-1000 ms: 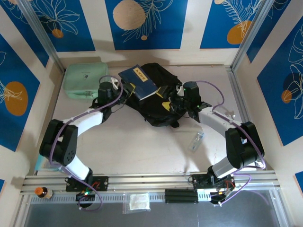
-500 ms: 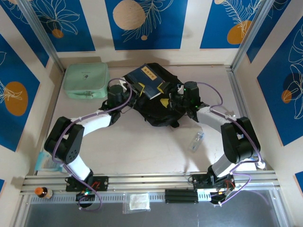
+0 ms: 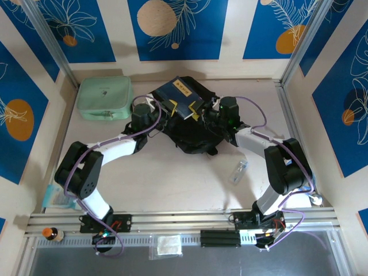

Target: Pack books, pencil case, and school supplies into a backpack

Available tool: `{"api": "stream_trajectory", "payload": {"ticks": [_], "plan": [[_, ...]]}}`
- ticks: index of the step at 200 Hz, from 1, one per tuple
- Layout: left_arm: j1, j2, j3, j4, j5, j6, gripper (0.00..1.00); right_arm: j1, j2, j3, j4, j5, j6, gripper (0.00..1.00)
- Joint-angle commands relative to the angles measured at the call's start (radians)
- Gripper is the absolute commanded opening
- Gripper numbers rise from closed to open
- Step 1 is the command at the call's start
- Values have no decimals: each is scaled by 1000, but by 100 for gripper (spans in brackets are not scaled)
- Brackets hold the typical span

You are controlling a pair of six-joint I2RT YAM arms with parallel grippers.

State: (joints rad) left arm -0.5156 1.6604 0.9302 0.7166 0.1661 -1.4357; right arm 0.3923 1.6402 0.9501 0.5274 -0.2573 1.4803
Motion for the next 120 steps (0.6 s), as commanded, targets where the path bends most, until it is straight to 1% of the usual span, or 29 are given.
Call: {"api": "stream_trajectory", "payload": {"ticks": [1, 9, 31, 48, 65, 79, 101, 111, 120], "plan": [[-1, -5, 28, 40, -6, 9, 6, -3, -29, 2, 25, 25, -32, 20], [-1, -7, 31, 31, -1, 19, 11, -5, -44, -3, 19, 36, -49, 15], [2, -24, 33, -34, 7, 79, 33, -18, -90, 2, -41, 49, -119, 5], [2, -61, 41, -182, -5, 198, 45, -38, -136, 2, -114, 66, -188, 0], [-5, -97, 75, -395, -29, 372, 58, -66, -192, -2, -210, 88, -262, 0], [-13, -115, 110, -545, -40, 508, 65, -92, -243, -6, -299, 113, -324, 0], [-34, -111, 148, -646, 4, 706, 75, -142, -319, -11, -427, 149, -408, 0], [-47, -93, 184, -689, 48, 791, 76, -167, -347, -12, -485, 168, -435, 0], [-67, -75, 222, -745, 60, 856, 77, -193, -368, -11, -531, 179, -454, 0]]}}
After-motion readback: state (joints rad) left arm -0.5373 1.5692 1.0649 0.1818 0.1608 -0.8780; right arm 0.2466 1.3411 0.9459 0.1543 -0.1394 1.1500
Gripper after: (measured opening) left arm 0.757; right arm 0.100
